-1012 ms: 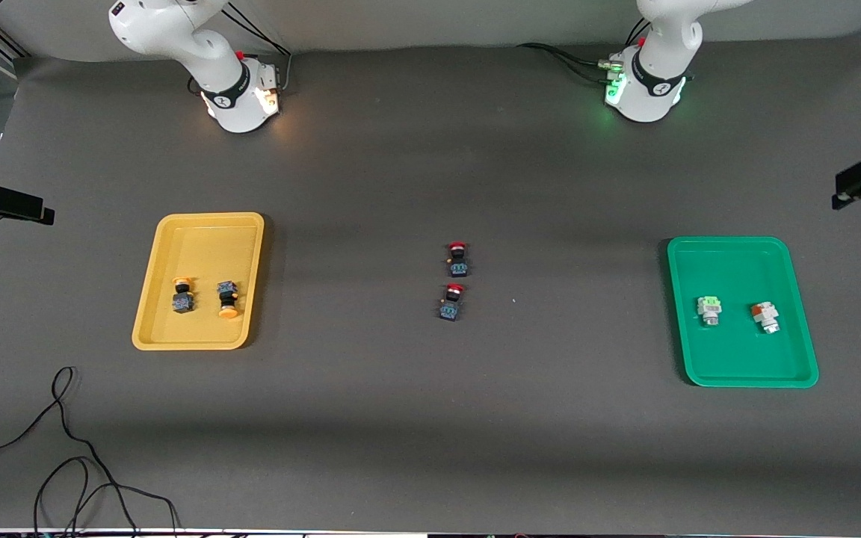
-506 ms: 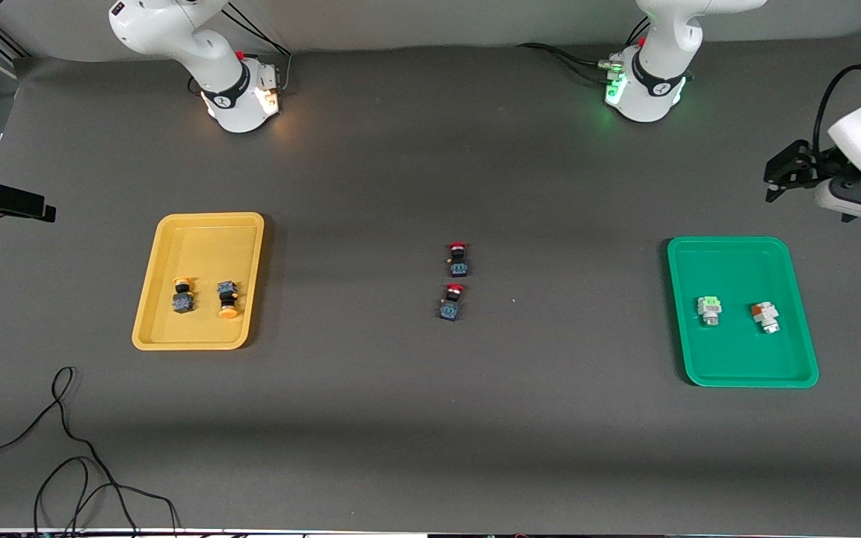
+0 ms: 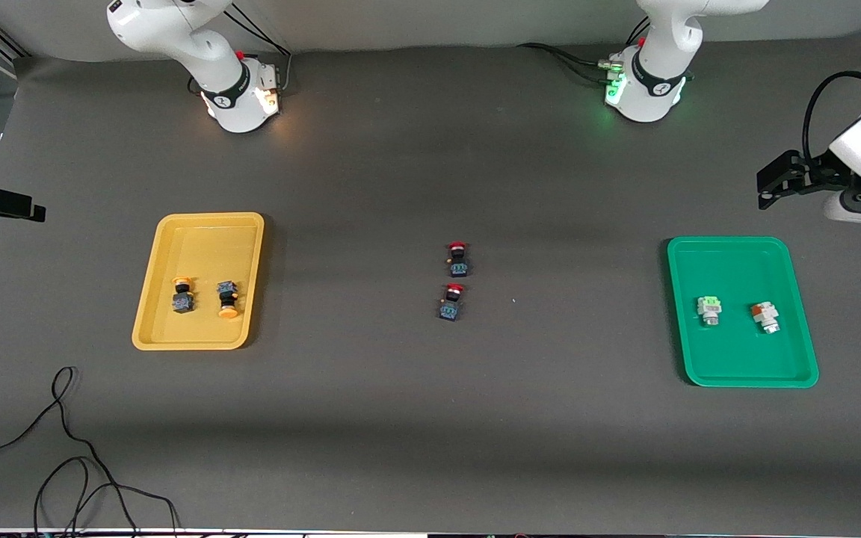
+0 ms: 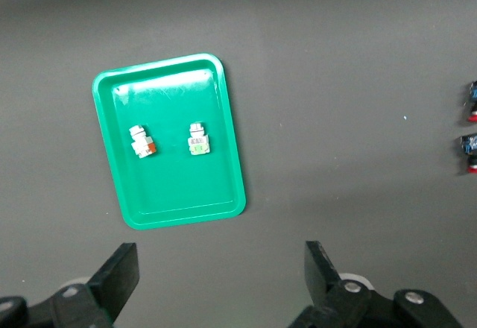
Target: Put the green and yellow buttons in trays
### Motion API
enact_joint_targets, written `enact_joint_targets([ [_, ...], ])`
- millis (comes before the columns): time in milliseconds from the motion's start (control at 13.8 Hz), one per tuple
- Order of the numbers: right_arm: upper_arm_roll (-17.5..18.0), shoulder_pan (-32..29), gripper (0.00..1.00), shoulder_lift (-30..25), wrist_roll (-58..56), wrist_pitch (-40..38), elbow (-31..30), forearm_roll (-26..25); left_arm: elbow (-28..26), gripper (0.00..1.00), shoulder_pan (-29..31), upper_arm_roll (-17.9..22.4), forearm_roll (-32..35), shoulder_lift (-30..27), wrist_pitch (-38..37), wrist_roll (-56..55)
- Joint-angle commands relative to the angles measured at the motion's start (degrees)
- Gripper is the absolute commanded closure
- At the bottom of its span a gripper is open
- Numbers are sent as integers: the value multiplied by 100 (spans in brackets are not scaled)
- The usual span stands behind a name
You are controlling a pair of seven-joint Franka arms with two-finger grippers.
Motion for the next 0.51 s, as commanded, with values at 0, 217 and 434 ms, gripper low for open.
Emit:
enact_joint_targets([
  [0,1259,-588,0,-544,94,-36,-101,-751,135,1,-36,113,-209,35,-22,-351],
  [217,2236,-1300,0,-781,103,17,-232,-1025,135,1,-35,104,-271,35,-83,-687],
  [434,3115,-2011,0,-1176,286,236,-654,-1113,126,1,-27,113,-376,44,-92,-704],
])
